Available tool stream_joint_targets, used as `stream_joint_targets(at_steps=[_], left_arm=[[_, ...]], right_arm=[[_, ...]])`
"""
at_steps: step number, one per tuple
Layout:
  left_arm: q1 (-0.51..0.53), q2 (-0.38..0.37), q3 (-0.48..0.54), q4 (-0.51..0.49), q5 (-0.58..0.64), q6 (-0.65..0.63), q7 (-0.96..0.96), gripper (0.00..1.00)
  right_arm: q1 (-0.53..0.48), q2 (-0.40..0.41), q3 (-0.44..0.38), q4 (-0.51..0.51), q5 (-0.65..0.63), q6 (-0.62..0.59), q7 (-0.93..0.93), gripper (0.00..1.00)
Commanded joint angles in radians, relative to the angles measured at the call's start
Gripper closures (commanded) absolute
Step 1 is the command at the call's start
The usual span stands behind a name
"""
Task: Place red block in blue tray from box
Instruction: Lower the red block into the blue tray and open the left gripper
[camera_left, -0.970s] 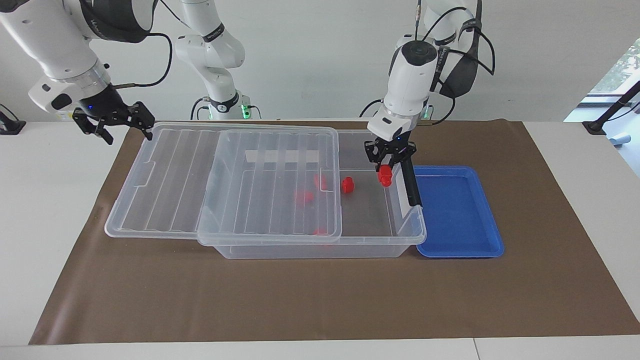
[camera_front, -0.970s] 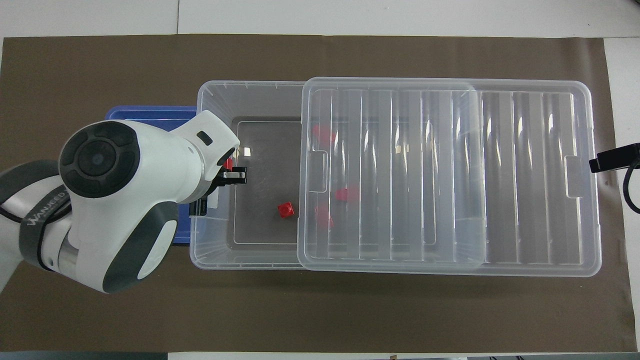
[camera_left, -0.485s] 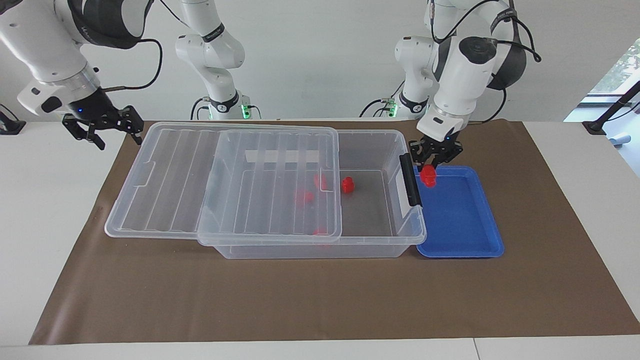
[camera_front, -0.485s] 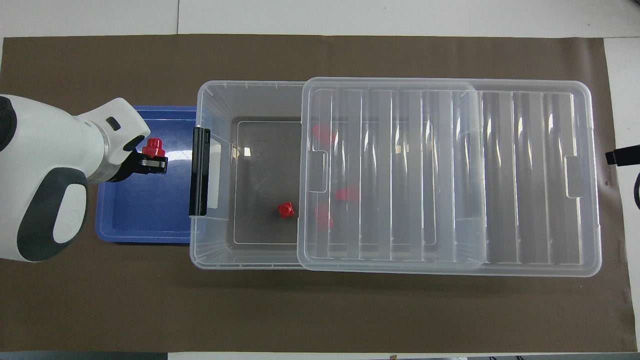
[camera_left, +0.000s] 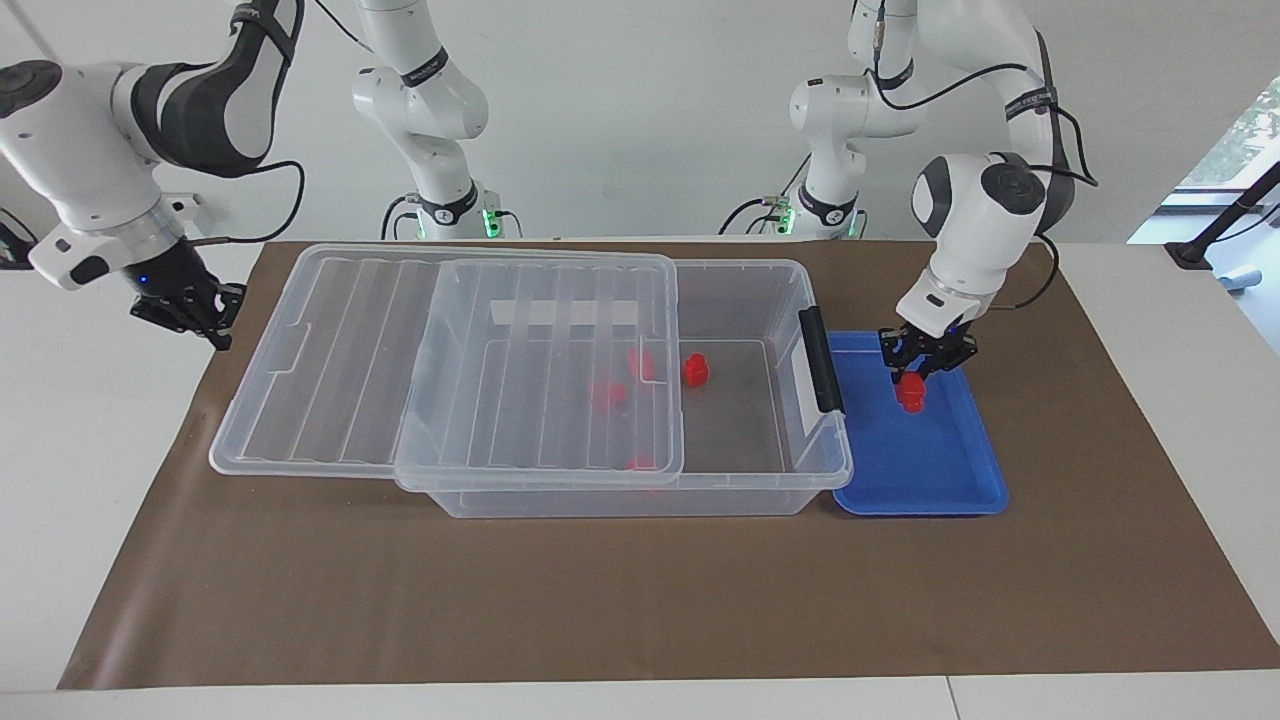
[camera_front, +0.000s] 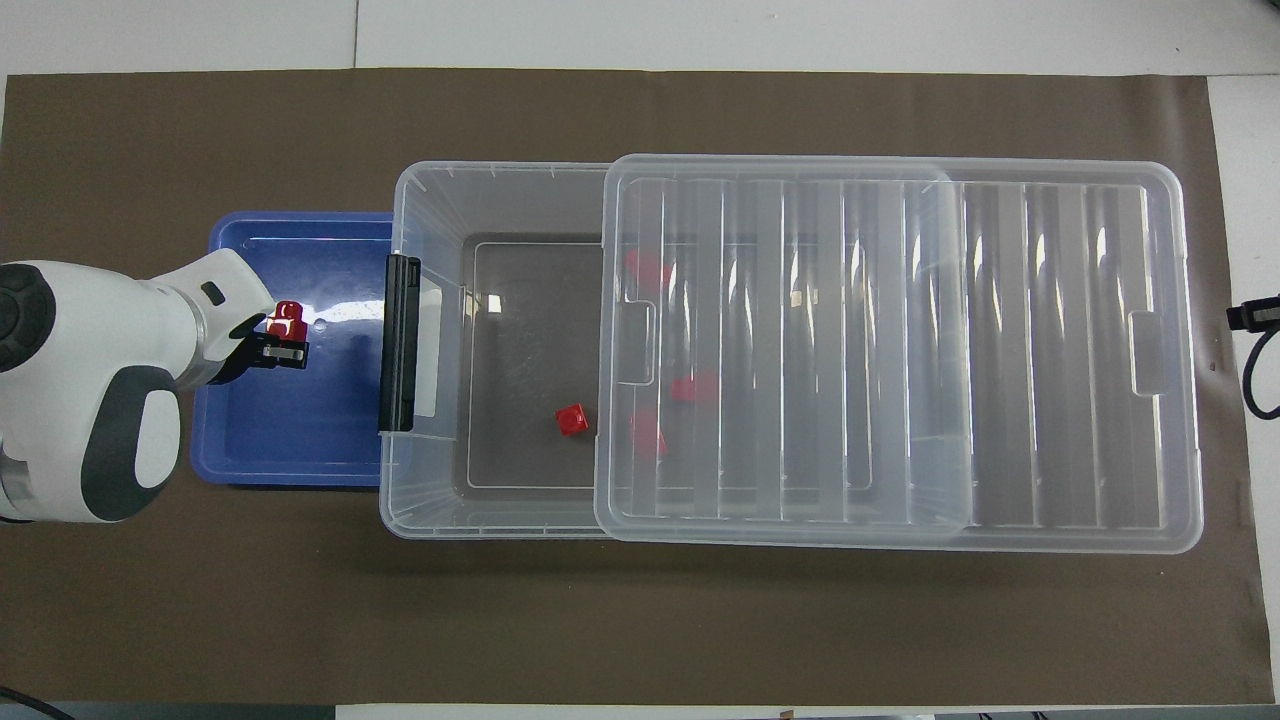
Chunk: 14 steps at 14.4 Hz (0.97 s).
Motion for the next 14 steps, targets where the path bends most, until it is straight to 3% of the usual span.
stream_joint_targets(at_steps=[1, 5, 9, 10, 11, 14], left_arm=[[0.025, 0.049, -0.009, -0.035, 0.012, 0.100, 0.014, 1.00], [0.045, 0.127, -0.009, -0.043, 0.012, 0.217, 0.014, 1.00], [0.036, 0.147, -0.011, -0.040, 0.012, 0.220, -0.001, 1.00], [0.034, 0.148, -0.011, -0.035, 0.012, 0.217, -0.002, 0.41], [0.032, 0.147, -0.011, -0.031, 0.012, 0.214, 0.002, 0.00], [0.034, 0.121, -0.009, -0.012, 0.012, 0.173, -0.002, 0.00]], right_arm=[[-0.013, 0.012, 0.010, -0.020, -0.004, 0.037, -0.013, 1.00], [0.000, 0.012, 0.011, -0.072, -0.002, 0.100, 0.000, 1.00], [0.006, 0.009, 0.016, -0.083, 0.000, 0.097, 0.040, 1.00], [0.009, 0.009, 0.020, -0.083, 0.000, 0.096, 0.061, 1.00], [0.038, 0.008, 0.022, -0.083, 0.000, 0.094, 0.075, 1.00], [0.069, 0.008, 0.022, -0.083, 0.000, 0.091, 0.135, 1.00]])
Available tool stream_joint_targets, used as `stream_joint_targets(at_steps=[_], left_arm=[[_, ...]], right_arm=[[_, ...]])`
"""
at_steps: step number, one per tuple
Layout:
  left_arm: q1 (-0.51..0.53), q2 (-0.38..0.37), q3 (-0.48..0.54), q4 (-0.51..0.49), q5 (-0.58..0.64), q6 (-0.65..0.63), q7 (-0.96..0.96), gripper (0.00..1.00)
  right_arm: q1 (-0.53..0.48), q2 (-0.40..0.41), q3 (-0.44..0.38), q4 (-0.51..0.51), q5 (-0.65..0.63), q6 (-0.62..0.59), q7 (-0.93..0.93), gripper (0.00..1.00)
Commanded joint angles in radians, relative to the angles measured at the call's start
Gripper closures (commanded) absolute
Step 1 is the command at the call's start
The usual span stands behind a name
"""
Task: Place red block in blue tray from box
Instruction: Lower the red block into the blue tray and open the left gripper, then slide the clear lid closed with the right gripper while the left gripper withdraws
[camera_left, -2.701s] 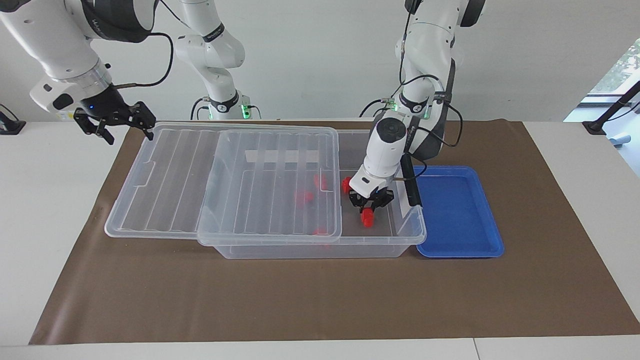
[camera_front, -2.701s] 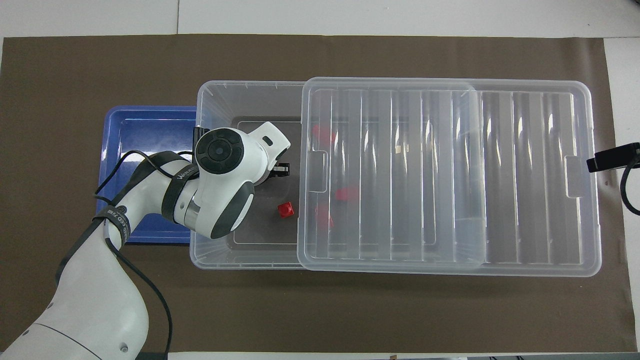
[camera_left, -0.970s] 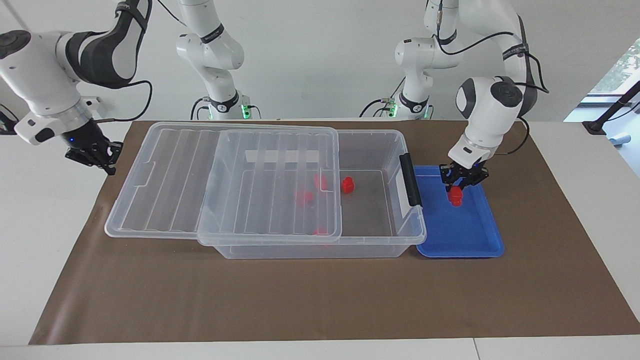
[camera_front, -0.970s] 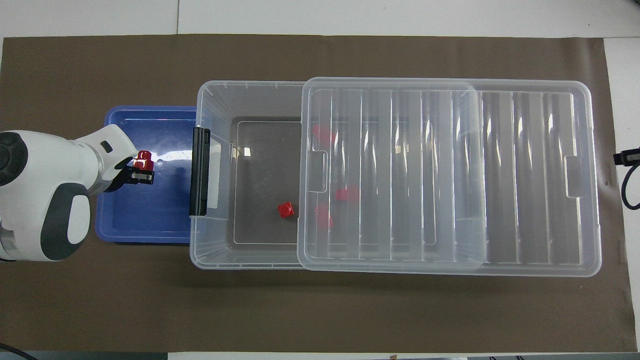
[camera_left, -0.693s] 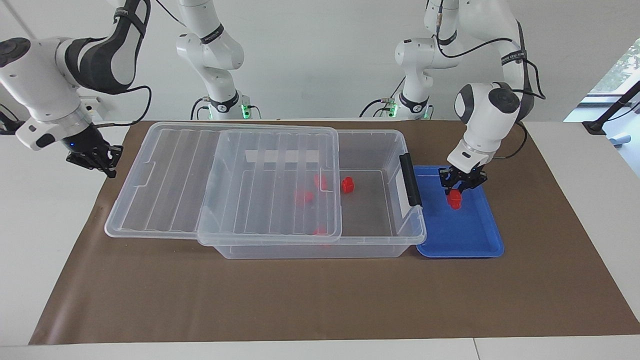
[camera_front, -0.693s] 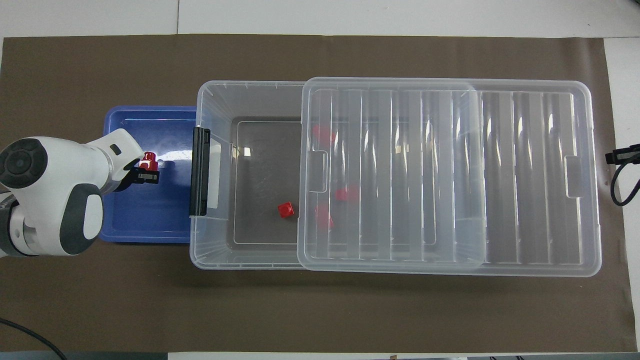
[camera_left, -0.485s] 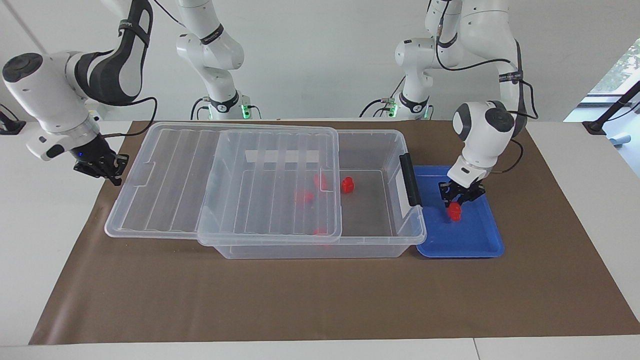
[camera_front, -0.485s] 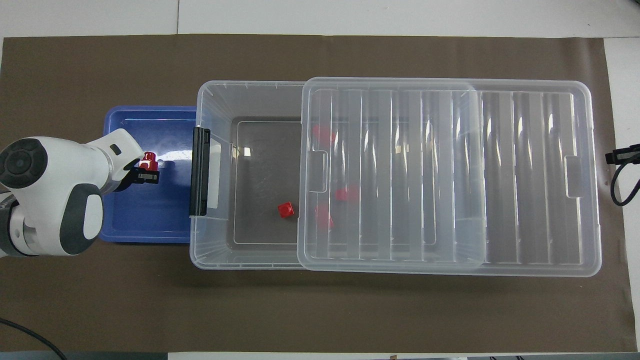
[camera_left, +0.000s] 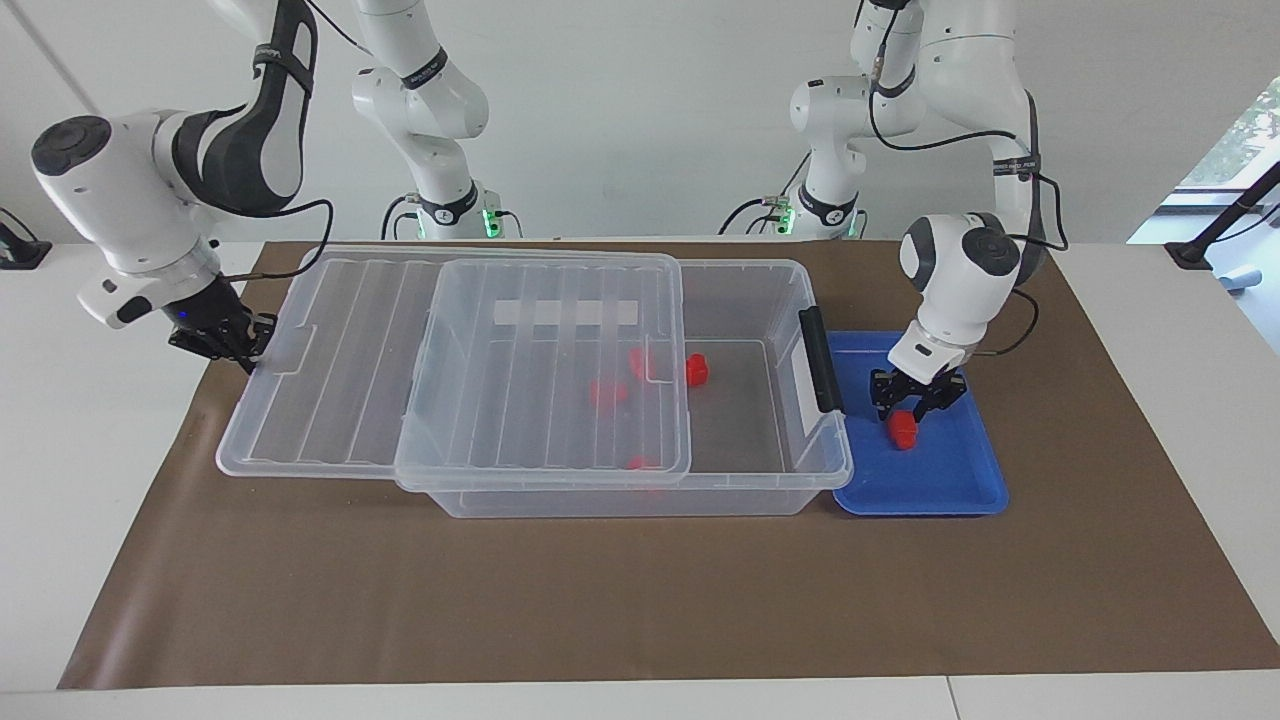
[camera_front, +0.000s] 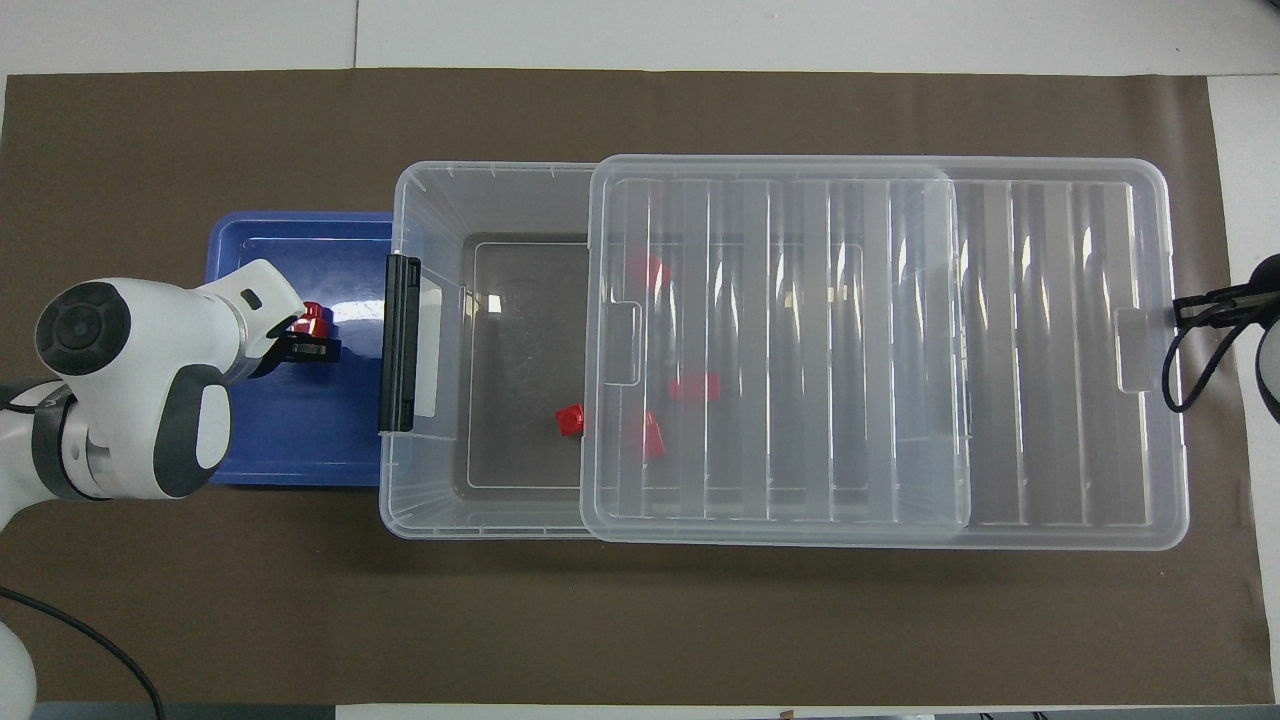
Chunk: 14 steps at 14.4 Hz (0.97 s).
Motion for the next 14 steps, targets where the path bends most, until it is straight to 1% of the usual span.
stream_joint_targets(at_steps=[1, 2, 4, 8, 12, 14], left_arm=[[0.001, -0.030, -0.001, 0.036, 0.012, -0.067, -0.004, 0.00], [0.001, -0.047, -0.001, 0.063, 0.012, -0.124, -0.004, 0.00], [0.000, -0.067, -0.003, 0.140, 0.012, -0.251, -0.003, 0.00], [0.001, -0.070, -0.008, 0.365, 0.008, -0.530, -0.003, 0.00], [0.012, -0.093, -0.006, 0.543, 0.001, -0.730, 0.002, 0.00], [0.017, -0.091, 0.002, 0.623, 0.001, -0.817, 0.006, 0.00]], right_arm=[[0.039, -0.017, 0.007, -0.021, 0.001, 0.009, 0.064, 1.00], [0.042, -0.017, 0.007, -0.021, 0.000, 0.007, 0.086, 1.00], [0.080, -0.017, 0.007, -0.021, 0.001, 0.007, 0.125, 1.00], [0.139, -0.020, 0.007, -0.023, 0.000, 0.006, 0.222, 1.00], [0.196, -0.021, 0.007, -0.025, 0.000, 0.009, 0.316, 1.00], [0.220, -0.023, 0.007, -0.031, 0.001, 0.009, 0.345, 1.00]])
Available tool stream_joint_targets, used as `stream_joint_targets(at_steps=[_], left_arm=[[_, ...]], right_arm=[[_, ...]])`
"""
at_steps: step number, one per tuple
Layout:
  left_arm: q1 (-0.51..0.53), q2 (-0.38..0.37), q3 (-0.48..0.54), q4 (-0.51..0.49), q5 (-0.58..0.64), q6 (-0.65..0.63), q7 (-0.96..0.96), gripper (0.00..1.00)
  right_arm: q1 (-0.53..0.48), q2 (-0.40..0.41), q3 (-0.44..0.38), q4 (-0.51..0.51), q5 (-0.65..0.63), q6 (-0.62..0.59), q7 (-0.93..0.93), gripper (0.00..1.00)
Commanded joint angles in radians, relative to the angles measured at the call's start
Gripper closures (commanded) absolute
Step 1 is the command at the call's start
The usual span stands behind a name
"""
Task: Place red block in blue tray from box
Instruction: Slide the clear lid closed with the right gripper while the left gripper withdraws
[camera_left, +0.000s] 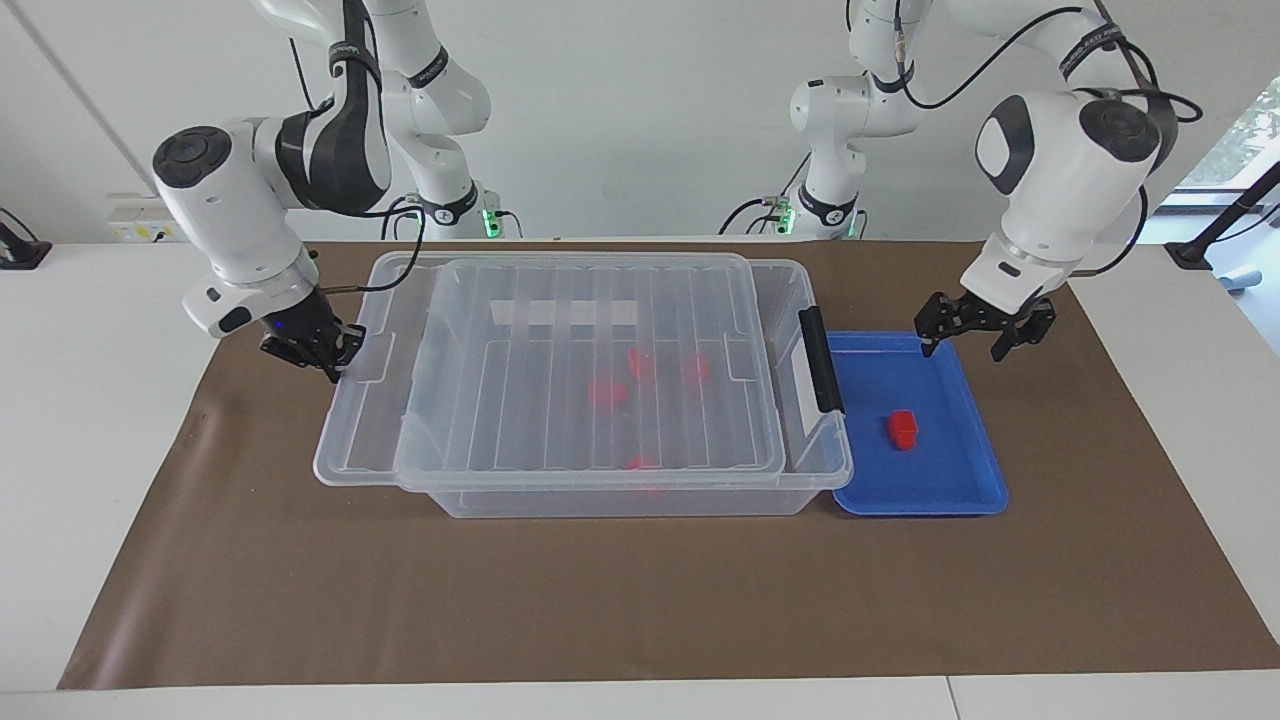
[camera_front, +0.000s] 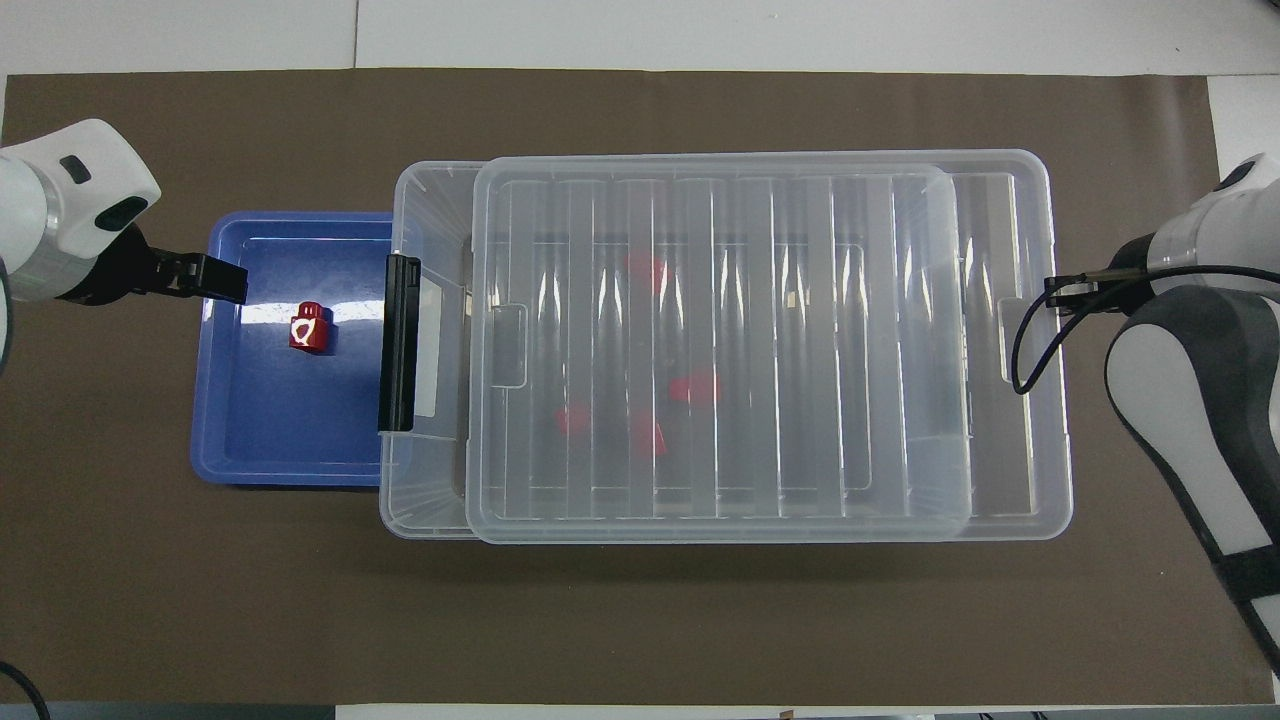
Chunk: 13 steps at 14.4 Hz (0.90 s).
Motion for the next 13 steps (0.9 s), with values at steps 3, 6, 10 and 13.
stream_joint_targets(at_steps=[3, 6, 10, 13], left_arm=[[0.053, 0.004, 0.003, 0.113, -0.019, -0.147, 0.008, 0.00], [0.066, -0.013, 0.002, 0.142, -0.037, -0.208, 0.008, 0.00], [0.058, -0.080, -0.003, 0.076, -0.033, -0.213, 0.002, 0.00], [0.064, -0.097, -0.006, 0.047, -0.033, -0.212, -0.001, 0.00]], right_arm=[[0.024, -0.025, 0.003, -0.040, 0.001, 0.015, 0.068, 1.00], [0.049, -0.029, 0.003, -0.045, 0.003, 0.018, 0.112, 1.00], [0.070, -0.029, 0.003, -0.045, 0.003, 0.018, 0.143, 1.00], [0.072, -0.029, 0.003, -0.045, 0.003, 0.017, 0.149, 1.00]])
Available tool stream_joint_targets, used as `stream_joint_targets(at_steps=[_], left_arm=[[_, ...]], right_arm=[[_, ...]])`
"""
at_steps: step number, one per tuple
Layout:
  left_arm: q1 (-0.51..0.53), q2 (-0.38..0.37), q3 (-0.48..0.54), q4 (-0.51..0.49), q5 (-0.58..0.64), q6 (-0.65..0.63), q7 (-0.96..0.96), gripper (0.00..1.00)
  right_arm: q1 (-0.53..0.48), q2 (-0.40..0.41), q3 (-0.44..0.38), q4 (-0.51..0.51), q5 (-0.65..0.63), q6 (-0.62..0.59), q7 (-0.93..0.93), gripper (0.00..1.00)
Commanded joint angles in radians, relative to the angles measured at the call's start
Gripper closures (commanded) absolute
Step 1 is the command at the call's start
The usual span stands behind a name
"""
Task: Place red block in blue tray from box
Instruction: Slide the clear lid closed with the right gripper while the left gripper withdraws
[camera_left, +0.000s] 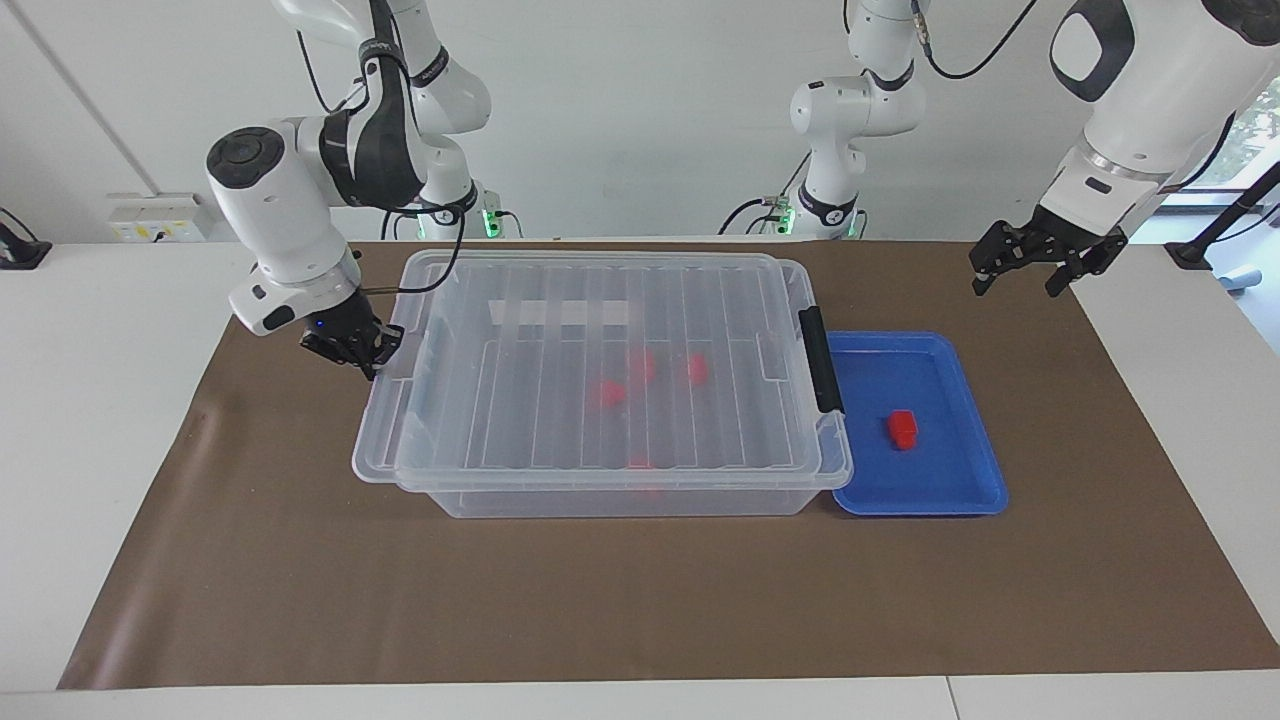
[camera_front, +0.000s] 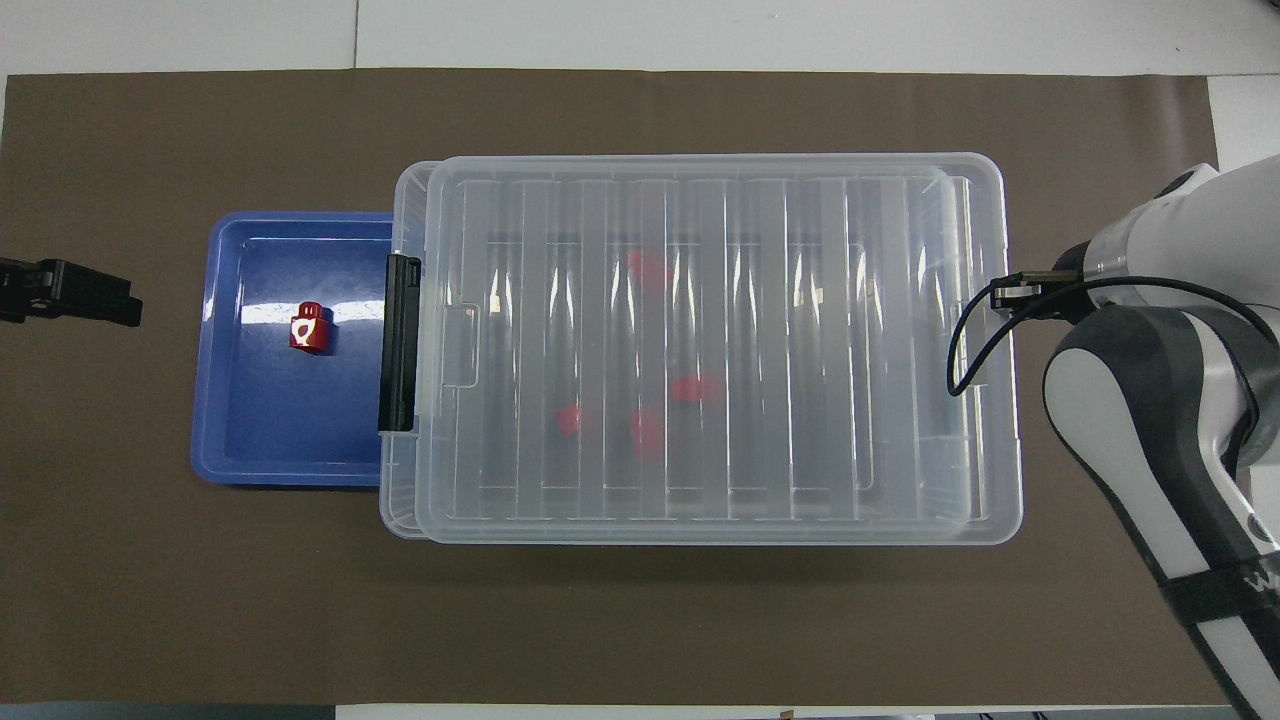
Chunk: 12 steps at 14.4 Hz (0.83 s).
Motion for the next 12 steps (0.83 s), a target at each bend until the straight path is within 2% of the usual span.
stream_joint_targets(at_steps=[1, 12], left_arm=[[0.009, -0.038, -0.005, -0.057, -0.011, -0.004, -0.002, 0.00], [0.009, -0.037, -0.005, -0.038, -0.012, 0.009, 0.006, 0.00]], right_arm=[[0.007, -0.021, 0.003, -0.032, 0.003, 0.017, 0.026, 1.00], [0.006, -0.021, 0.031, -0.032, 0.004, 0.018, 0.065, 1.00]])
